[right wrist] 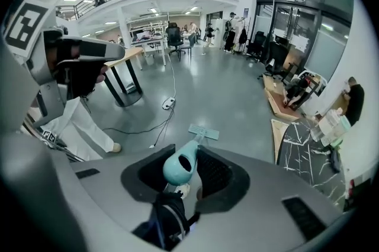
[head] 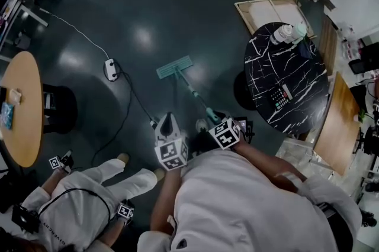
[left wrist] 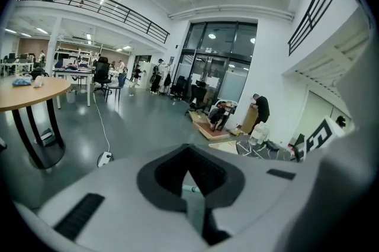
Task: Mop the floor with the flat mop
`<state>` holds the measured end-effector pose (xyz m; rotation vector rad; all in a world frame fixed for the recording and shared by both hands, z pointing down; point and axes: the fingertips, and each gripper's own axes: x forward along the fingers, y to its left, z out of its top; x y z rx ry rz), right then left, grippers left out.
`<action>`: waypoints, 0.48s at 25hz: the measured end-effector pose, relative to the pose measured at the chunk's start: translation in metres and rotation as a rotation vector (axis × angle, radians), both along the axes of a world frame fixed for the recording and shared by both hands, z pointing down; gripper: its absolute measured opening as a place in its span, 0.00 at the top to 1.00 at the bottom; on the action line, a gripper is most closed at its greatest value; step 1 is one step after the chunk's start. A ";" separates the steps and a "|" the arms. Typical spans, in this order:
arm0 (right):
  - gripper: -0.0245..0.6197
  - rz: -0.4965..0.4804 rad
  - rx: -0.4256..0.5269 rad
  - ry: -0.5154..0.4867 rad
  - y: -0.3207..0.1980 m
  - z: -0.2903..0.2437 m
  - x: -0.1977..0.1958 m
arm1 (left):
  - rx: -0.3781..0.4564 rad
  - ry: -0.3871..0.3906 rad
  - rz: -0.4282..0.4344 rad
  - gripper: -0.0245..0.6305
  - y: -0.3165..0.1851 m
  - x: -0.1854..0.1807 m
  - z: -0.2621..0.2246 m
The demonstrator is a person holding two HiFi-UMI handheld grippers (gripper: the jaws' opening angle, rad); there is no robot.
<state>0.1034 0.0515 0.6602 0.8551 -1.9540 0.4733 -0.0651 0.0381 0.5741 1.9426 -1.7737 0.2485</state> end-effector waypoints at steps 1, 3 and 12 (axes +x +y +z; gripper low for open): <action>0.78 0.001 0.007 0.005 -0.006 0.004 -0.002 | -0.002 0.001 -0.001 0.96 -0.005 -0.001 0.001; 0.78 0.006 0.021 0.002 -0.023 0.010 -0.008 | -0.003 -0.001 -0.010 0.96 -0.017 -0.003 0.004; 0.78 0.026 0.103 -0.055 -0.145 0.025 -0.055 | 0.019 -0.006 -0.088 0.96 -0.081 -0.034 0.016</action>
